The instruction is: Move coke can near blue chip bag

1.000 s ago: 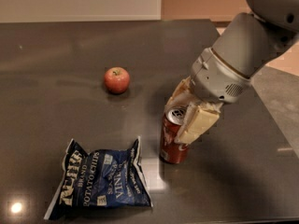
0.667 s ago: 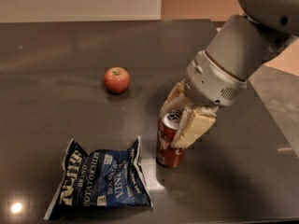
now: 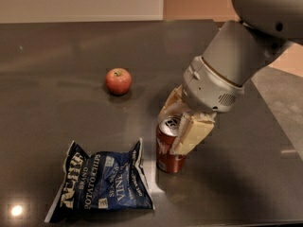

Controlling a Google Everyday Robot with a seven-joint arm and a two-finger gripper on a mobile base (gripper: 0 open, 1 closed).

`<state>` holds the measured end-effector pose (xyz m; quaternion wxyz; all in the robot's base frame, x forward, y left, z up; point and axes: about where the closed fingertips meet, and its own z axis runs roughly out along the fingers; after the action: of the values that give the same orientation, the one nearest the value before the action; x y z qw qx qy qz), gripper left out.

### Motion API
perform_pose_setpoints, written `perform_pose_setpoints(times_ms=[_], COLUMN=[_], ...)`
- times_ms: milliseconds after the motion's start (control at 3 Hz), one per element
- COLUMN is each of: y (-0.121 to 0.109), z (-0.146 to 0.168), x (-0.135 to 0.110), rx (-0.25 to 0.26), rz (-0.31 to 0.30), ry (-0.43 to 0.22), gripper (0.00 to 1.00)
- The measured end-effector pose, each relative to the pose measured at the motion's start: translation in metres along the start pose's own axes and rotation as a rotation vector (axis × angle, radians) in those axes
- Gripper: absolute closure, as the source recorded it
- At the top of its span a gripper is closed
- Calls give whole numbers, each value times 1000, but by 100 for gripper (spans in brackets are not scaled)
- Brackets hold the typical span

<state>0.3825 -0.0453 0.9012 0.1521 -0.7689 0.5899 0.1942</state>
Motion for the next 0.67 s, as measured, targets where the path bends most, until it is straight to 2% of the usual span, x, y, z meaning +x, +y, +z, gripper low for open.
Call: perform_pose_setpoints(times_ms=[333, 667], y=[-1, -2], z=[0, 1], x=[-1, -2], rx=[4, 7], rz=[-2, -4], ry=[0, -1], gripper=[12, 0])
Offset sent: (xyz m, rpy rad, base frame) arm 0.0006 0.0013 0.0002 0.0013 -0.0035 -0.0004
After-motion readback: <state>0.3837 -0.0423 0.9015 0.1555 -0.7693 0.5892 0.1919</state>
